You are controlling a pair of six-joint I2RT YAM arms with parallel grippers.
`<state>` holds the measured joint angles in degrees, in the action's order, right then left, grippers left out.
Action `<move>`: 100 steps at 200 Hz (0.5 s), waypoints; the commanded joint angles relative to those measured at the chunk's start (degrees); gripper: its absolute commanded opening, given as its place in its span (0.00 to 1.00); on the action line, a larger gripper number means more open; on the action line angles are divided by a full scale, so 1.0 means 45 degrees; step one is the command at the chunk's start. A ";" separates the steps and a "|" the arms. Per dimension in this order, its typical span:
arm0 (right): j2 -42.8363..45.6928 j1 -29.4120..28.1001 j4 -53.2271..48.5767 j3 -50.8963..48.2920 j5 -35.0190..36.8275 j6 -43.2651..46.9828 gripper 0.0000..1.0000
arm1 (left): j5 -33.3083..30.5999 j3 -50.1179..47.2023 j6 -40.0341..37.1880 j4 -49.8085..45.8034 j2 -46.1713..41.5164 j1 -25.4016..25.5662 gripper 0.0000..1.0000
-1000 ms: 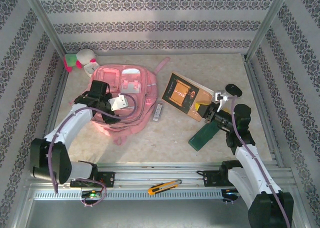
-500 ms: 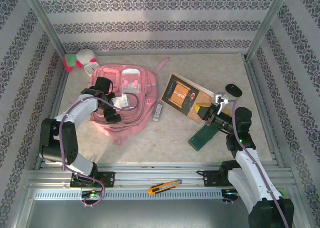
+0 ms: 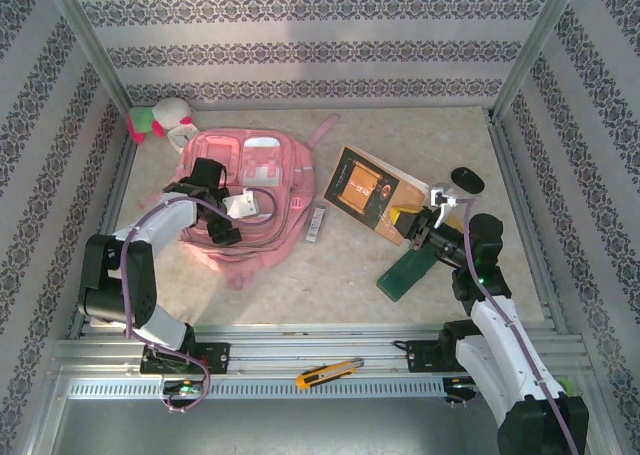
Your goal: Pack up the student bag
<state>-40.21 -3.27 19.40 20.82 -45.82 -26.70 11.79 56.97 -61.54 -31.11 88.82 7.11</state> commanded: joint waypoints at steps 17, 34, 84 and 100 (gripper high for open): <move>0.0058 -0.0123 0.0621 0.0098 0.0972 -0.0860 0.00 | 0.1244 -0.0141 0.1803 0.0839 -0.1180 0.0024 0.31; -0.0203 -0.0152 0.0455 0.0397 0.1125 -0.1803 0.00 | 0.2347 -0.0137 0.2545 0.0554 -0.2098 0.0202 0.18; -0.1140 -0.0289 -0.3465 0.2851 0.1611 -0.3566 0.00 | 0.3800 0.0250 0.7215 0.1560 -0.3109 0.1349 0.00; -0.1078 -0.0309 -0.4281 0.3263 0.2052 -0.3827 0.00 | 0.3057 0.0649 0.9613 0.1919 -0.2787 0.2136 0.00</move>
<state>-46.13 -4.03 5.28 30.17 -39.99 -39.66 23.70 56.31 -36.71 -28.14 74.98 12.36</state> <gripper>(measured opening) 0.144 0.045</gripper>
